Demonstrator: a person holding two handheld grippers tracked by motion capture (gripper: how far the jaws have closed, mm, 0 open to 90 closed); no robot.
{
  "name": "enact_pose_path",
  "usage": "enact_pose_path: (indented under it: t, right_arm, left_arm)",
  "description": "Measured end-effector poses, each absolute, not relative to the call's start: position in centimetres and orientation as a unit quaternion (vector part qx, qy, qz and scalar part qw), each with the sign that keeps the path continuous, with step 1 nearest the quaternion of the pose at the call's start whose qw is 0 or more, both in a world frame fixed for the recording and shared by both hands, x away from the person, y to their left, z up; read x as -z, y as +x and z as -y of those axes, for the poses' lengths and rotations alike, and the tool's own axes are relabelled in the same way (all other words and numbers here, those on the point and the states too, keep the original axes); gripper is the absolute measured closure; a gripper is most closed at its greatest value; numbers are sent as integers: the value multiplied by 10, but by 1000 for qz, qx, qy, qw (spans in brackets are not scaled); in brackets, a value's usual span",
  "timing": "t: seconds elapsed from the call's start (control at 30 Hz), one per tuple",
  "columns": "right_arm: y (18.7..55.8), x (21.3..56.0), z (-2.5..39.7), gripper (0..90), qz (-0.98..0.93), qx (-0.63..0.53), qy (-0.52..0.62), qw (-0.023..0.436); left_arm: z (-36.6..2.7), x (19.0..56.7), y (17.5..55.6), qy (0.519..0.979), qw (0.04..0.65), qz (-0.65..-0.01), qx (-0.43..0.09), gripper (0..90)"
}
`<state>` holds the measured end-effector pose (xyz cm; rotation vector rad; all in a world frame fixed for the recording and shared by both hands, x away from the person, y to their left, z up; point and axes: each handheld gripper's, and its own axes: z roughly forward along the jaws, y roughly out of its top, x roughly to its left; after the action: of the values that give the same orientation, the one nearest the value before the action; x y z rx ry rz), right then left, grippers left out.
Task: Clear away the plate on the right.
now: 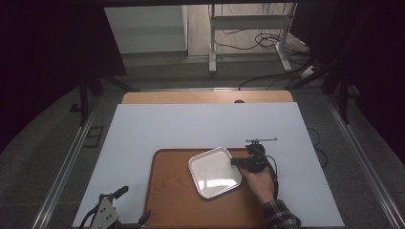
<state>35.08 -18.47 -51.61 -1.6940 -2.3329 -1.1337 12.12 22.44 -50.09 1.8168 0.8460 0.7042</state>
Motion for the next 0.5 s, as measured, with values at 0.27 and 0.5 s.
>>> enact_pose_path:
  t: [0.27,0.5]
  right_arm:
    - [350,509,189,681,766,377,-520,3]
    - [331,487,195,719,797,403,-449,-37]
  left_arm:
    - [-225,501,121,746,489,-347,-289,32]
    - [-225,501,121,746,490,-347,-288,32]
